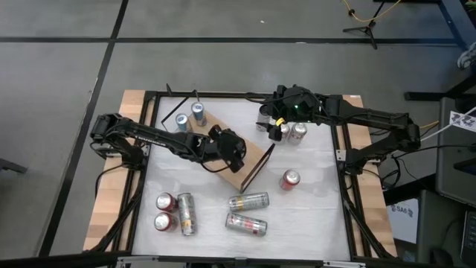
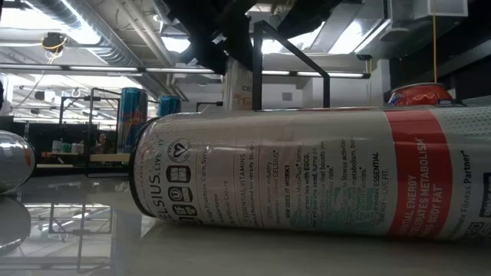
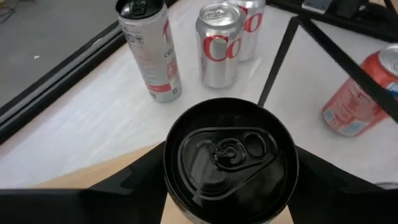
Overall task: Place canned beverage on shelf
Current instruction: Put the middle white-yellow soda can on the shelf, then put the left white-yellow soda can aligned with the white-yellow soda can on the shelf
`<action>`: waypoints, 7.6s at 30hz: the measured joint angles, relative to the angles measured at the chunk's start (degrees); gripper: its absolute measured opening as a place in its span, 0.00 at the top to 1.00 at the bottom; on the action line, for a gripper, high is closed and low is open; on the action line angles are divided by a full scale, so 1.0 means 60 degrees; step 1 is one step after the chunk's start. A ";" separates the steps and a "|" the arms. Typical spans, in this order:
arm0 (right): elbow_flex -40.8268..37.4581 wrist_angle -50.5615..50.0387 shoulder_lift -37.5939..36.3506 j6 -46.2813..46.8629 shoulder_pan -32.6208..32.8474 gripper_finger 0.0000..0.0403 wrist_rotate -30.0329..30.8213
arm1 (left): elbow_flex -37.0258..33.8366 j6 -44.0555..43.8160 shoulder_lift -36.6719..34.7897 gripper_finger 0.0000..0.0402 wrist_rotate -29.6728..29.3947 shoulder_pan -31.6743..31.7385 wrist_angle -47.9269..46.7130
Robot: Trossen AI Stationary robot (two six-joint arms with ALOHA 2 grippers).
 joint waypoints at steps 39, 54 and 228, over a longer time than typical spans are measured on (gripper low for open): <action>0.0000 -0.0018 0.0004 0.0002 0.0000 0.13 0.0000 | -0.1206 0.3504 -0.2006 0.41 0.3046 0.4465 -0.0417; 0.0000 -0.0033 0.0004 0.0003 0.0000 0.13 0.0000 | -0.1220 0.3754 -0.2014 0.41 0.3745 0.5009 -0.0426; 0.0000 -0.0076 0.0000 0.0003 -0.0001 0.13 0.0000 | -0.1220 -1.4912 -0.2091 0.16 0.8916 -0.2854 -0.2307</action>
